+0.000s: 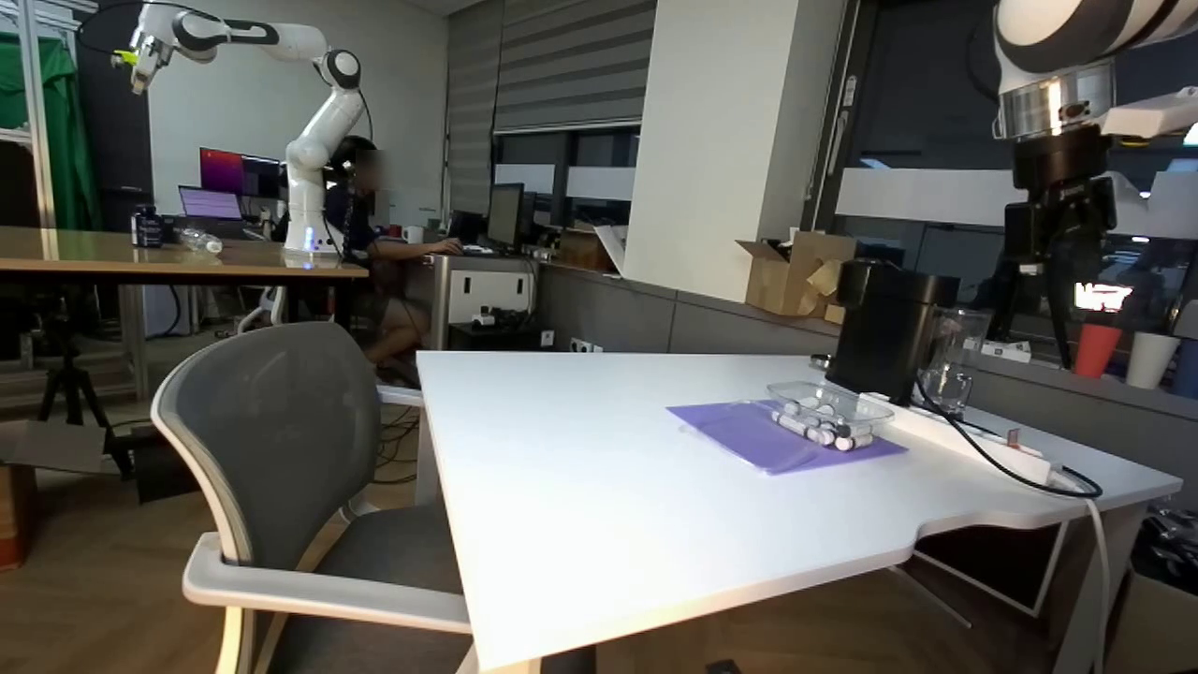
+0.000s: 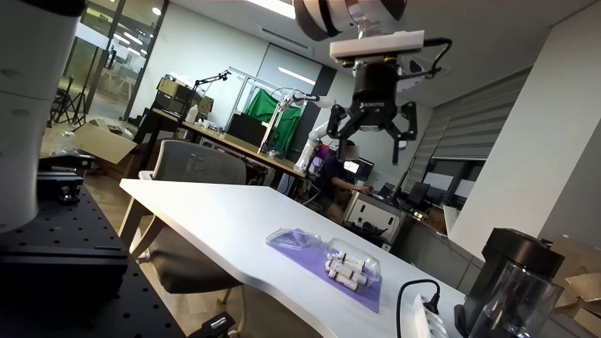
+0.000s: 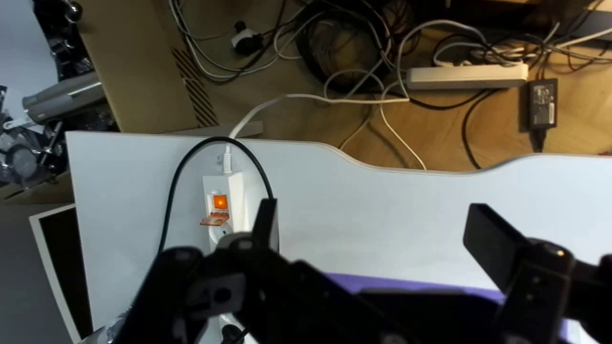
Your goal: Remove two bottles from the clear box and put them on the table
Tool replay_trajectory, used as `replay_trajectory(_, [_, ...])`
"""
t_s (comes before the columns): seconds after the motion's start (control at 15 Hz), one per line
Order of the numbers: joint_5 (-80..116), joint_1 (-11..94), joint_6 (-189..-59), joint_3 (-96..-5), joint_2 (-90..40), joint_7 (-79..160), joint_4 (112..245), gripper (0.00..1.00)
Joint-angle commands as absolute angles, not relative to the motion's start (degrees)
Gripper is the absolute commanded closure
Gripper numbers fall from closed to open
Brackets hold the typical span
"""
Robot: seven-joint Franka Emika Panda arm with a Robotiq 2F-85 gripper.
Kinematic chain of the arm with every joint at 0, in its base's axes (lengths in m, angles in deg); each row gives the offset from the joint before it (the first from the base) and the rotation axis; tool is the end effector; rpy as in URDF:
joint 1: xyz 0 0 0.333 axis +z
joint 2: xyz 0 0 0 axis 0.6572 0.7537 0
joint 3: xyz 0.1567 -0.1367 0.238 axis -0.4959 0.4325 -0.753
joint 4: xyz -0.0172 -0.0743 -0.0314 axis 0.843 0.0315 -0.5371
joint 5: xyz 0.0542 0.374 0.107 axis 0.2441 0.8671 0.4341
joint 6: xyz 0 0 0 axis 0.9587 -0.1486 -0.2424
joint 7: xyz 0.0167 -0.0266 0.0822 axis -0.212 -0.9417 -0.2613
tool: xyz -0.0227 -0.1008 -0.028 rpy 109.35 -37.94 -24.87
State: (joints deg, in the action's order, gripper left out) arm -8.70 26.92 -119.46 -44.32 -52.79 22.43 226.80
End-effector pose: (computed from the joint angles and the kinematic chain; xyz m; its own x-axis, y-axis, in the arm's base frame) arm 0.4120 -0.2014 0.3746 0.9851 0.1241 -0.1188 0.1571 -0.9303 0.3315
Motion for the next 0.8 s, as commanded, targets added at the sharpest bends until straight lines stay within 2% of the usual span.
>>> replay_trajectory(0.0, [-9.4, 27.5, -117.9, -43.8, -51.3, 21.9, 225.0, 0.00])
replay_trajectory(0.73, [-9.3, 27.6, -117.7, -43.8, -50.2, 21.6, 224.4, 0.00])
